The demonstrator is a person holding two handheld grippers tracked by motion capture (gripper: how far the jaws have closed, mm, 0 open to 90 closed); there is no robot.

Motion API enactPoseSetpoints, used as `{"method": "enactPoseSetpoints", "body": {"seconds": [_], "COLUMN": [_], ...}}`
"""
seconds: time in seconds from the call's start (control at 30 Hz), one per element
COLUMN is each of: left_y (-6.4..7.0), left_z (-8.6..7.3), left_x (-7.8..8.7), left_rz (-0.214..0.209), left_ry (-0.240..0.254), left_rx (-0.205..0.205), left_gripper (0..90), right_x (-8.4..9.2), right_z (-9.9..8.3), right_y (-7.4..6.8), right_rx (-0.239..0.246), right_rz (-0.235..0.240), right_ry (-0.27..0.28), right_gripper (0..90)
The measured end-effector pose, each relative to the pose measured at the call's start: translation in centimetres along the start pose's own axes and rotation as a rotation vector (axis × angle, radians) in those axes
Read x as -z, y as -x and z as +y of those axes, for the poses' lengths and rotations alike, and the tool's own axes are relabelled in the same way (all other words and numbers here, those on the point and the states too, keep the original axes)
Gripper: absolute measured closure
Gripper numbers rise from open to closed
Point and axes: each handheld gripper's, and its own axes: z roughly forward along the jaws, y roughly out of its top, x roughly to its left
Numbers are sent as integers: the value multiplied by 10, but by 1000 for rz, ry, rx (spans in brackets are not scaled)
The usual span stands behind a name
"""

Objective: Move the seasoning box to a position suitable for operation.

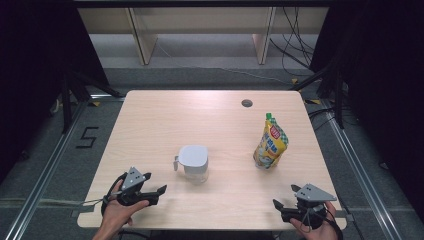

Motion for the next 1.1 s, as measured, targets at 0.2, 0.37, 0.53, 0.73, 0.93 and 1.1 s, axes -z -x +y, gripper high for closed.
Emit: {"method": "enactPoseSetpoints", "body": {"seconds": [0.2,0.37,0.53,0.73,0.93,1.1], "left_y": [-5,-8,-11,-6,-6,-2], "left_z": [15,23,28,35,42,45], "left_x": [-11,-24,-37,-50,-59,-65], "left_rz": [-15,-30,-56,-41,-41,-44], "left_ry": [22,29,15,18,1,13], "left_rx": [-15,-40,-6,-77,-119,-150], "left_gripper": [292,335,397,456,533,593], "right_x": [-2,-2,-2,-2,-2,-2], "right_z": [1,1,1,1,1,1], "right_y": [3,1,0,0,0,0], "right_rx": [38,22,22,38,39,31], "right_rz": [0,19,20,16,22,21], "right_ry": [22,18,15,14,14,11], "right_gripper": [196,195,195,195,199,201]}}
